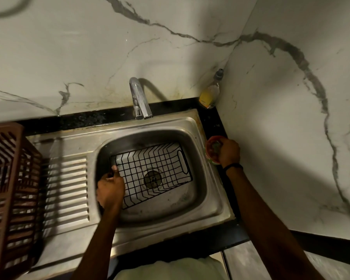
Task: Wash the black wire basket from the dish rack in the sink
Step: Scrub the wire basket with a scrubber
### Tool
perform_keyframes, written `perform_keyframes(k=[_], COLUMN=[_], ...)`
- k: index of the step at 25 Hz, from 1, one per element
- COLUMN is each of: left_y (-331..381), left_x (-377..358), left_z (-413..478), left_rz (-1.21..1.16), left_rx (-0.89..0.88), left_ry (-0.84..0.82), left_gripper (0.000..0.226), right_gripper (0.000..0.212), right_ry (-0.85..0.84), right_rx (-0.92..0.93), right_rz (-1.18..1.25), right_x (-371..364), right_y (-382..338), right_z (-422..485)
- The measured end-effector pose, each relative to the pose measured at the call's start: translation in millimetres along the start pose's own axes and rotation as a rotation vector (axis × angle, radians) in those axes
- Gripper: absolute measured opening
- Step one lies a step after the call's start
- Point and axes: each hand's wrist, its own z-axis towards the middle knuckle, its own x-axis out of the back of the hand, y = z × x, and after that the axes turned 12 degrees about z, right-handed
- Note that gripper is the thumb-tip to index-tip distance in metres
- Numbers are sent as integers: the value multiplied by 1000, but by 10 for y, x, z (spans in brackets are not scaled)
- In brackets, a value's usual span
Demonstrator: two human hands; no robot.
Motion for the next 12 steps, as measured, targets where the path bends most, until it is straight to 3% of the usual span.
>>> perform_keyframes(k=[4, 5, 8, 12], left_y=[-23, -19, -18, -25], left_x=[5, 14, 12, 2], left_z=[-14, -26, -22, -8], left_rz=[-1, 1, 19, 23], left_rx=[1, 2, 1, -2], left_ry=[-4, -5, -7, -10], left_gripper=[77, 73, 72, 77], right_gripper=[23, 25, 31, 32], right_ry=[-25, -21, -78, -53], right_rx=[21, 60, -50, 9], right_rz=[-97, -125, -26, -127], right_x=[-12, 2, -3, 68], right_y=[190, 109, -87, -248], right_z=[108, 31, -97, -162])
